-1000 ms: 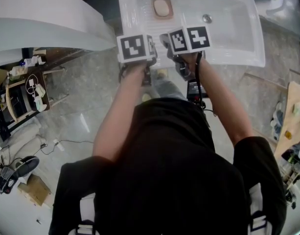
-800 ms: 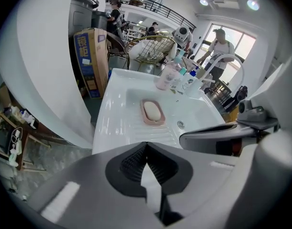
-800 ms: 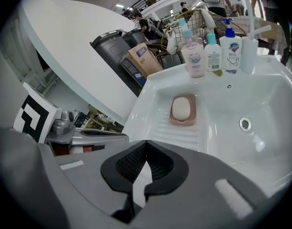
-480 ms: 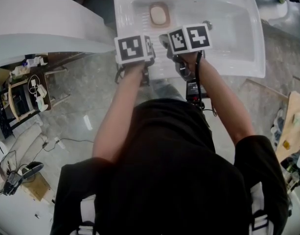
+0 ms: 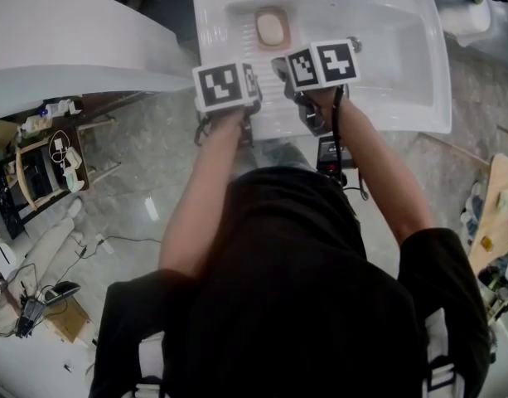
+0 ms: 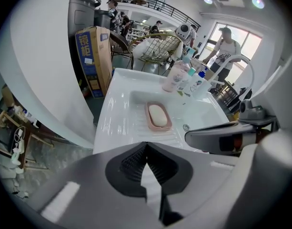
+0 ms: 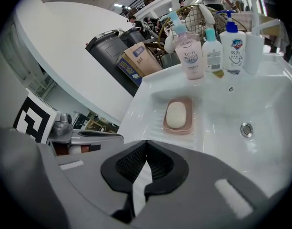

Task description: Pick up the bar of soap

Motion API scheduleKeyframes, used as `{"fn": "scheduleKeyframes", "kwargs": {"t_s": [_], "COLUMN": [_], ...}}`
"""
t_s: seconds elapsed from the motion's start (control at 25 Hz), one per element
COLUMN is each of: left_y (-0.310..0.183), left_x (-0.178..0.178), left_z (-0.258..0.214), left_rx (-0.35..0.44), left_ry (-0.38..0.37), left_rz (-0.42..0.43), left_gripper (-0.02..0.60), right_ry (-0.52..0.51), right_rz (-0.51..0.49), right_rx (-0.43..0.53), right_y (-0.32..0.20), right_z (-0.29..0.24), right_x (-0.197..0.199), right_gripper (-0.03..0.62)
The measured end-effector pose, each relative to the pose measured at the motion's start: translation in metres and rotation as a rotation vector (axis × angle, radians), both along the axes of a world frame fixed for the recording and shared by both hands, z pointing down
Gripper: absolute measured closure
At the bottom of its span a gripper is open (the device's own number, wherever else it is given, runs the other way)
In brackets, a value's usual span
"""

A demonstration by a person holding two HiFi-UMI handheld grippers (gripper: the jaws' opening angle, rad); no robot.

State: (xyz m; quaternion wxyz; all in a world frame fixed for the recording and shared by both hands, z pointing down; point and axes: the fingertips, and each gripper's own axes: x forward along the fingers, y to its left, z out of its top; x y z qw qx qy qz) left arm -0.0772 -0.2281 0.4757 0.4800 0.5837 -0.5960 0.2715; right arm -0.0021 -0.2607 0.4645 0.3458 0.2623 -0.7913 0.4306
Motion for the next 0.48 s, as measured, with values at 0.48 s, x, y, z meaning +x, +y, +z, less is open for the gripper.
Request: {"fn": "scheduleKeyframes", "kwargs": {"t_s": [0.48], "left_y": [-0.027], "left_x": [-0.007], "left_z": [-0.012], "left_rx": [0.032], "left_ry": [0.031], "left_rz": [0.101], "left_gripper": [0.583], "right_ry": [0.028], "right_rz": [0.128], "right_rx": [0.051], "right_y": [-0.027], "right_z": [-0.02], "right_x": [0.006], "right_gripper": [0.58]}}
